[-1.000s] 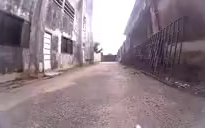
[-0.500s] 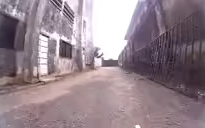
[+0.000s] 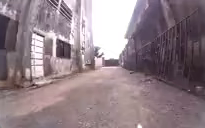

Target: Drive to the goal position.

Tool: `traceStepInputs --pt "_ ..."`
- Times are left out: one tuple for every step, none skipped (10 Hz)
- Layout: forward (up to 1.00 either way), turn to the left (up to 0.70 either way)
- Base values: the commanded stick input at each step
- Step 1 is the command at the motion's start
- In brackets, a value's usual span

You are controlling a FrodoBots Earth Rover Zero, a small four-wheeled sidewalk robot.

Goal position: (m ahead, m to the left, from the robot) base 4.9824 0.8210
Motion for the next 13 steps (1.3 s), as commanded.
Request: traceStepInputs --pt "1.00 0.02" --pt "1.00 0.02" --pt "1.00 0.02" --pt "1.00 0.02" --pt "1.00 0.02" --pt "1.00 -0.03" --pt "1.00 -0.26" --pt "1.00 -0.38" --pt "1.00 -0.38" --pt "1.00 0.02" --pt "1.00 0.02" --pt "1.00 0.02" --pt "1.00 0.02"
